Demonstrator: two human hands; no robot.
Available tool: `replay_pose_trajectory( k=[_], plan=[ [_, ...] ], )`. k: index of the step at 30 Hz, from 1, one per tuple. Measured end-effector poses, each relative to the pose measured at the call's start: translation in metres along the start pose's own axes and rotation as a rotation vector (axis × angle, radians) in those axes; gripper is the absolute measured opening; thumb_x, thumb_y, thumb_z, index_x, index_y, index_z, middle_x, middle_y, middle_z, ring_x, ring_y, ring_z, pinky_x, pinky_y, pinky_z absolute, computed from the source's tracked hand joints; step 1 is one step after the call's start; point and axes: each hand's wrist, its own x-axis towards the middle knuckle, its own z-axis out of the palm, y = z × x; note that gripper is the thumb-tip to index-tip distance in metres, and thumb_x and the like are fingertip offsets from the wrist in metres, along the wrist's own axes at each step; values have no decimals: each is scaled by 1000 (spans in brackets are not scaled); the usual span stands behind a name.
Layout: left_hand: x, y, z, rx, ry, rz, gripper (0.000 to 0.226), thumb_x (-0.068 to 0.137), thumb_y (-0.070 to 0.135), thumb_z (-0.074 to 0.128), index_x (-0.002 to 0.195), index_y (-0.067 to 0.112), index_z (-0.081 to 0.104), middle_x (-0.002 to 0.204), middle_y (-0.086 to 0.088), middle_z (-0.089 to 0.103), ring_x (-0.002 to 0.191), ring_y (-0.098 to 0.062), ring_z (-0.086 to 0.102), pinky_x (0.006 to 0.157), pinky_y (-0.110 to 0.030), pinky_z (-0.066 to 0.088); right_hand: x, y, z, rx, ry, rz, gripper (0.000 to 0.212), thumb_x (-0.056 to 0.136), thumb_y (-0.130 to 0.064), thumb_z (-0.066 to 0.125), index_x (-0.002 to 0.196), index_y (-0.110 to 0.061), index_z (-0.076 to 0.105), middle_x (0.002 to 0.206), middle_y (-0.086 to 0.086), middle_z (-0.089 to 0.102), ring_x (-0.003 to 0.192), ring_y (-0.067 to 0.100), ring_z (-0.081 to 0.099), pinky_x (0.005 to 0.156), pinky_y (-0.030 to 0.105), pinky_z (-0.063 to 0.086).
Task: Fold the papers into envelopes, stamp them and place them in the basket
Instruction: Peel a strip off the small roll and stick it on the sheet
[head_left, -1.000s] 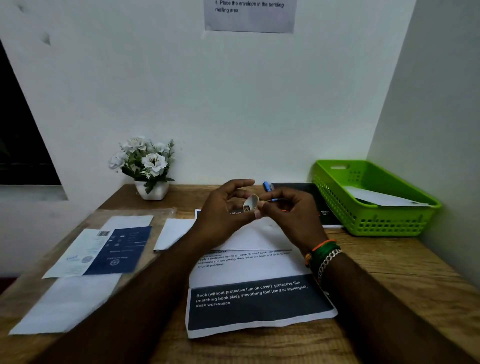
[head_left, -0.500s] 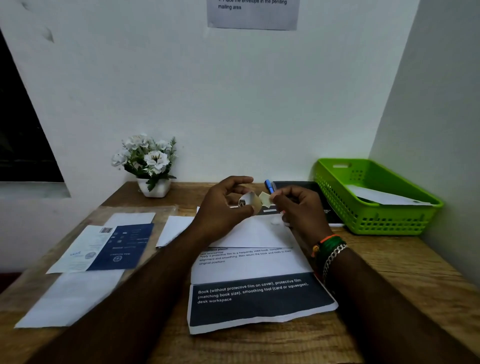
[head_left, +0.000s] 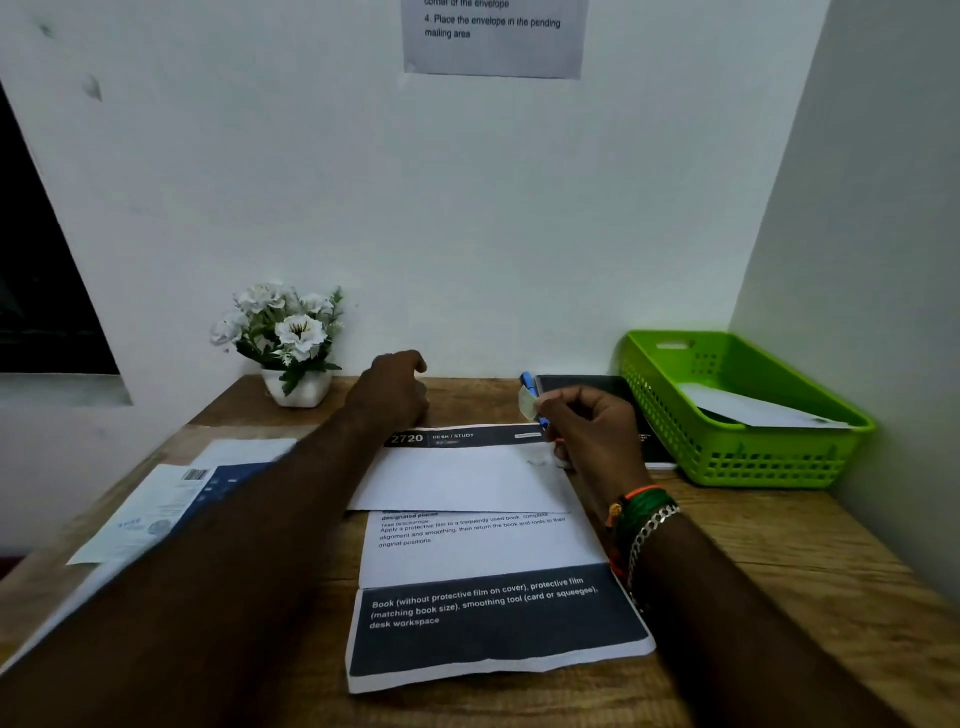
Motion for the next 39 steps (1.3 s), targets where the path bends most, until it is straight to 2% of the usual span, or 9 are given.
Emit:
replay_pose_trajectory(
  k=[3, 6, 10, 14, 18, 23, 28, 33, 39],
  plan=[
    [-21, 21, -2, 132, 149, 117, 43, 83, 23, 70, 126, 27, 63, 133, -4, 55, 123, -29, 54, 98, -45, 49, 1, 3, 1, -31, 7, -41, 9, 85, 0, 68, 78, -3, 73, 58, 10, 61, 43, 8, 49, 43, 14, 37],
    [-69, 60, -3, -154, 210, 273, 37, 72, 31, 75, 109, 30, 70, 109, 6, 65, 99, -15, 63, 85, -35, 54, 1, 3, 4, -52, 33, -58, 10, 83, 1, 68, 75, -4, 72, 58, 10, 62, 47, 12, 53, 44, 15, 38],
    [-116, 89, 10, -530, 38, 173, 36, 68, 28, 86, 102, 28, 76, 89, 12, 73, 80, 0, 69, 76, -22, 57, -2, 8, 6, -103, 14, -95, 15, 84, -3, 69, 73, -12, 73, 71, 9, 70, 60, 11, 61, 53, 18, 44],
    [-118, 89, 19, -733, 63, 112, 12, 80, 14, 79, 89, 22, 80, 79, 4, 77, 73, -12, 74, 69, -29, 58, -7, 8, 7, -173, -90, -112, 9, 85, -7, 71, 77, -7, 74, 70, -4, 71, 66, 0, 63, 63, 17, 45],
    [-119, 83, 13, -832, 25, 88, 18, 92, 6, 69, 89, 21, 79, 77, 2, 78, 75, -10, 75, 69, -31, 61, -8, 3, 9, -129, -136, -86, 11, 86, -12, 73, 78, -4, 73, 69, 0, 69, 63, 4, 61, 53, 13, 43],
    [-116, 74, 1, -1158, -255, -155, 13, 100, 10, 61, 102, 10, 74, 93, -9, 79, 83, -15, 75, 71, -28, 61, -2, 2, 1, -14, -55, 1, 3, 86, -8, 73, 86, -6, 72, 68, 4, 64, 58, 11, 56, 43, 20, 35],
    [-114, 69, 0, -1157, -319, -150, 14, 101, 12, 59, 102, 9, 73, 91, -9, 78, 81, -14, 74, 68, -25, 58, 1, 0, -6, -67, -128, -7, 17, 82, 2, 75, 99, 0, 73, 65, 4, 68, 47, 5, 53, 43, 20, 34],
    [-111, 66, 2, -1087, -269, -67, 11, 100, 12, 63, 96, 17, 73, 88, -7, 78, 80, -14, 74, 66, -25, 58, 1, 1, -8, -128, -148, -9, 14, 83, 0, 75, 98, -1, 75, 60, 1, 67, 44, 3, 52, 43, 20, 37],
    [-111, 67, -2, -1025, -255, 0, 15, 99, 14, 65, 111, 16, 73, 90, -7, 79, 77, -10, 74, 62, -22, 56, -3, -4, -7, -127, -143, 1, 11, 89, -8, 71, 97, -1, 75, 61, 3, 69, 45, 3, 55, 43, 18, 40]
  ],
)
